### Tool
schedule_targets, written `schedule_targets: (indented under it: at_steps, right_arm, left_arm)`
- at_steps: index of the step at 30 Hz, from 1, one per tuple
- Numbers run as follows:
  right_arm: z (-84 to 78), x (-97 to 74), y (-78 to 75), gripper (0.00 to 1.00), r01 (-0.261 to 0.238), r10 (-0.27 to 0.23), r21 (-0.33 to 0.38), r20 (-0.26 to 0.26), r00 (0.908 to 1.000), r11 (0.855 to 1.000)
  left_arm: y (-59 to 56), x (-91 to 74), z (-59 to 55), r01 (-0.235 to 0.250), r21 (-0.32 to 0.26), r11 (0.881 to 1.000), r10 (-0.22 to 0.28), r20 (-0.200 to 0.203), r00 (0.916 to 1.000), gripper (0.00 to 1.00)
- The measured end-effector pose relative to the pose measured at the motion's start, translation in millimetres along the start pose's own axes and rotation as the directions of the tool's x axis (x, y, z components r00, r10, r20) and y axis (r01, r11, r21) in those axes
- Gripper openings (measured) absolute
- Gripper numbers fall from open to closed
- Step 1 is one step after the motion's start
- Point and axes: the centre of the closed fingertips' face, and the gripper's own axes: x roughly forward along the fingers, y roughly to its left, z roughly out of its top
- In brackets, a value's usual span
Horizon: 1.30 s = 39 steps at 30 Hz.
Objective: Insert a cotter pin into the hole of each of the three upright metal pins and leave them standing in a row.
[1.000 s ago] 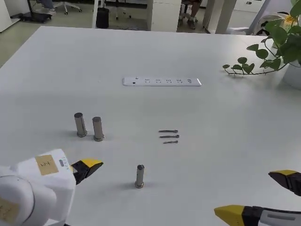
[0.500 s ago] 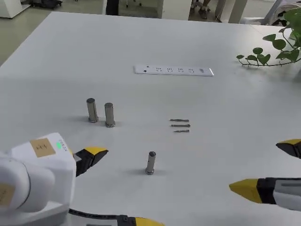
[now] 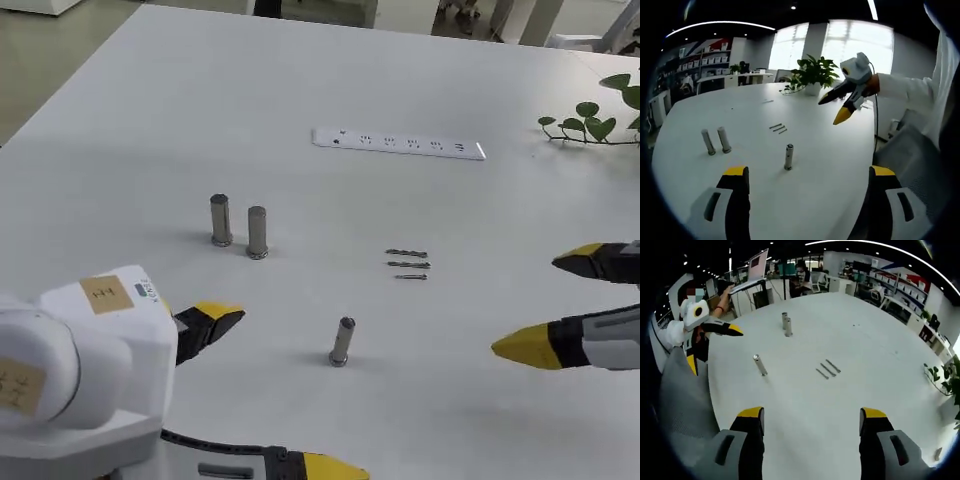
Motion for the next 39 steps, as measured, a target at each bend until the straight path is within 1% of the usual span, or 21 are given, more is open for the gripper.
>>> schedule_targets:
  at_steps: [1, 2, 3, 6, 7, 8, 10, 11, 13, 14, 15, 17, 19, 21, 23, 25, 28, 30, 34, 37, 39]
  right_arm:
    - [-1.3, 4.4, -3.5, 0.74, -0.004, 0.003, -0.042, -0.019, 0.9998, 0.999]
    - [-0.7, 7.6, -5.0, 0.74, -0.012, 0.011, -0.065, -0.023, 0.9997, 0.998]
    - [-2.4, 11.2, -5.7, 0.74, -0.030, 0.026, -0.086, -0.045, 0.9986, 0.996]
    - [-2.4, 18.9, -8.7, 0.71, -0.053, 0.044, -0.111, -0.081, 0.9958, 0.992]
    - [-1.6, 21.2, -10.1, 0.70, -0.056, 0.045, -0.129, -0.089, 0.9950, 0.990]
    - [-2.4, 23.8, -12.5, 0.69, -0.064, 0.045, -0.164, -0.117, 0.9922, 0.984]
    - [2.0, 30.5, -14.4, 0.67, -0.072, 0.049, -0.202, -0.114, 0.9922, 0.977]
    - [3.4, 33.3, -13.7, 0.65, -0.087, 0.064, -0.211, -0.111, 0.9917, 0.974]
    - [4.1, 39.6, -12.6, 0.58, -0.120, 0.099, -0.196, -0.111, 0.9888, 0.973]
    - [4.3, 44.2, -14.0, 0.52, -0.129, 0.106, -0.195, -0.120, 0.9870, 0.972]
    - [3.9, 46.7, -14.1, 0.49, -0.137, 0.112, -0.202, -0.127, 0.9855, 0.970]
    - [5.0, 53.7, -14.3, 0.46, -0.149, 0.118, -0.232, -0.140, 0.9831, 0.961]
    - [9.6, 60.9, -8.2, 0.44, -0.189, 0.157, -0.264, -0.136, 0.9782, 0.946]
    - [12.9, 67.3, -3.0, 0.40, -0.215, 0.182, -0.285, -0.139, 0.9735, 0.934]
    - [15.0, 74.6, -0.5, 0.35, -0.230, 0.185, -0.336, -0.160, 0.9696, 0.913]
    - [16.1, 82.4, 2.7, 0.30, -0.245, 0.196, -0.347, -0.170, 0.9657, 0.906]
    - [17.5, 91.7, 1.6, 0.27, -0.250, 0.193, -0.361, -0.188, 0.9630, 0.899]
    - [20.9, 96.8, -0.6, 0.27, -0.245, 0.186, -0.368, -0.190, 0.9642, 0.897]
    - [32.0, 103.9, -7.7, 0.22, -0.216, 0.164, -0.373, -0.167, 0.9722, 0.902]
    - [35.6, 108.0, -10.3, 0.17, -0.213, 0.160, -0.374, -0.168, 0.9727, 0.903]
    - [36.5, 110.8, -12.8, 0.16, -0.211, 0.152, -0.371, -0.180, 0.9718, 0.904]
  left_arm:
    - [0.9, -0.8, 1.4, -0.004, -0.003, 1.000, 0.004, 0.006, 1.0000, 0.99]
    - [2.0, -1.7, 2.8, -0.009, -0.005, 1.000, 0.009, 0.012, 0.9999, 0.99]
    - [3.3, -2.6, 3.7, -0.014, -0.007, 1.000, 0.014, 0.016, 0.9998, 0.99]
    - [7.3, -5.9, 4.8, -0.026, -0.013, 1.000, 0.026, 0.026, 0.9993, 0.97]
    - [8.8, -6.6, 4.3, -0.028, -0.017, 0.999, 0.028, 0.028, 0.9992, 0.97]
    - [11.2, -7.5, 2.9, -0.032, -0.028, 0.999, 0.033, 0.029, 0.9991, 0.97]
    - [14.0, -8.9, 0.8, -0.038, -0.045, 0.998, 0.039, 0.027, 0.9989, 0.97]
    - [16.0, -10.1, -0.4, -0.045, -0.051, 0.998, 0.047, 0.026, 0.9986, 0.97]
    - [16.1, -11.8, -2.6, -0.044, -0.054, 0.998, 0.045, 0.020, 0.9988, 0.96]
    - [15.8, -12.2, -3.5, -0.044, -0.056, 0.997, 0.045, 0.017, 0.9989, 0.96]
    - [15.6, -12.7, -4.6, -0.044, -0.057, 0.997, 0.045, 0.013, 0.9989, 0.95]
    - [15.9, -13.8, -6.4, -0.049, -0.058, 0.997, 0.050, 0.010, 0.9987, 0.95]
    - [17.3, -14.4, -7.7, -0.060, -0.076, 0.995, 0.061, 0.011, 0.9981, 0.96]
    - [17.7, -14.5, -8.0, -0.061, -0.081, 0.995, 0.062, 0.010, 0.9980, 0.96]
    - [18.8, -14.9, -7.4, -0.069, -0.078, 0.995, 0.070, 0.008, 0.9975, 0.96]
    - [18.7, -14.8, -6.3, -0.070, -0.078, 0.994, 0.071, 0.010, 0.9974, 0.96]
    - [15.4, -13.7, -5.8, -0.063, -0.082, 0.995, 0.065, 0.013, 0.9978, 0.96]
    - [12.1, -12.6, -7.5, -0.058, -0.080, 0.995, 0.059, 0.007, 0.9983, 0.96]
    - [8.9, -11.9, -9.1, -0.051, -0.087, 0.995, 0.051, 0.007, 0.9987, 0.96]
    - [7.0, -11.5, -9.9, -0.042, -0.098, 0.994, 0.043, 0.008, 0.9990, 0.95]
    - [6.8, -11.5, -9.8, -0.042, -0.099, 0.994, 0.043, 0.008, 0.9990, 0.95]
